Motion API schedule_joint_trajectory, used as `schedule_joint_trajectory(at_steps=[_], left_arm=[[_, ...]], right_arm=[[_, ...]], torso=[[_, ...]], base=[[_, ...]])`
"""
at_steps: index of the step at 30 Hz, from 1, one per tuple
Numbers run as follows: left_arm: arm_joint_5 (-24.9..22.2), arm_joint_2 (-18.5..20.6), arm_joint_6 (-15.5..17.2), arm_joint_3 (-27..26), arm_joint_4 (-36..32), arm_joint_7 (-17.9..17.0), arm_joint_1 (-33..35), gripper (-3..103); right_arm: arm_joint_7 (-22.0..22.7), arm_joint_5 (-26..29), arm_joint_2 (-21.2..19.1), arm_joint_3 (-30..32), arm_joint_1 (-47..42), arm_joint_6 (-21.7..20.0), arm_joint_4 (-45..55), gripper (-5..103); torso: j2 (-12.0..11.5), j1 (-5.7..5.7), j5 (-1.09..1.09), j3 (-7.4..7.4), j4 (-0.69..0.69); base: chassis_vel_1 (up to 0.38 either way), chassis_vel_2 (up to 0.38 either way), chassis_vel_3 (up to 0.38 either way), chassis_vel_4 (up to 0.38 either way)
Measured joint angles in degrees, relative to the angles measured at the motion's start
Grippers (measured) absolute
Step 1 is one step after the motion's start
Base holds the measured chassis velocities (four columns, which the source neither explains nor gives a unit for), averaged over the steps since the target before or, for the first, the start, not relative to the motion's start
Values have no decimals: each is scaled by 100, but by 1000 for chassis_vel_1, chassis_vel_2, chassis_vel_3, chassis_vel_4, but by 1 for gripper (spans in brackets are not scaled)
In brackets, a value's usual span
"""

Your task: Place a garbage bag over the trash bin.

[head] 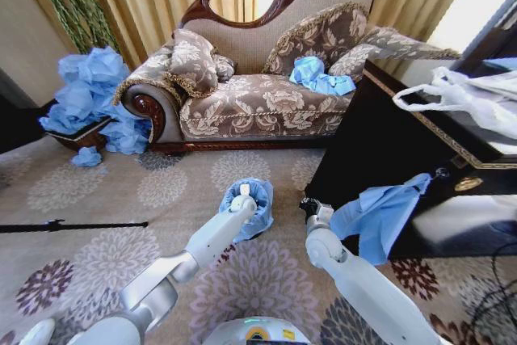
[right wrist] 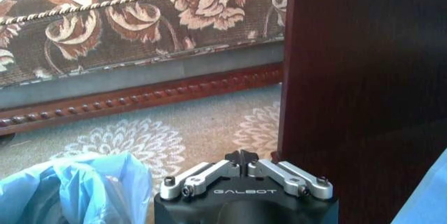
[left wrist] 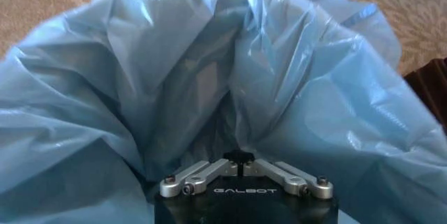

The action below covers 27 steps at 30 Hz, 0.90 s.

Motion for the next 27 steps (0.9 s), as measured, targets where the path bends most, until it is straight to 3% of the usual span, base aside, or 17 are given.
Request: schedule_joint_trajectory(at_steps=[16,22,27], left_arm=[[426,-173,-42,-166,841,435,-19,0],[659,-351,-304,-227,1045,642,-87,0],[1080,-551,-619,-317,1332,1036,-259,0]], right_arm=[[-30,38,-23,-10,-36,13,111,0],[-29,32,-2,-66,-34,19,113,0],[-23,18,52,-134,-18,26,83,0]], torso=[[0,0,0,0,1],[0,-1,2,-1,4],[1,1,0,1,-1]], base=[[0,0,0,0],[0,0,0,0],[0,0,0,0]])
